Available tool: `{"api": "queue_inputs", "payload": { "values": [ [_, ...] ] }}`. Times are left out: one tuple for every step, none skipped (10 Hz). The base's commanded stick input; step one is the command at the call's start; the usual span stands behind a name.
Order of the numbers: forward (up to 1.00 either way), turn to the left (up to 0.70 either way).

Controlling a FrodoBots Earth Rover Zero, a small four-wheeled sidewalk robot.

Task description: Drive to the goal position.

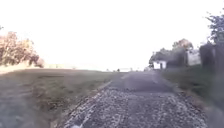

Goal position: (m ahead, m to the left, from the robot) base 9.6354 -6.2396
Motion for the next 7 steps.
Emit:
{"api": "queue_inputs", "payload": {
  "values": [
    [0.70, -0.14],
    [0.70, -0.14],
    [0.70, -0.14],
    [0.70, -0.14],
    [0.70, -0.14],
    [0.70, -0.14],
    [0.70, -0.14]
  ]
}}
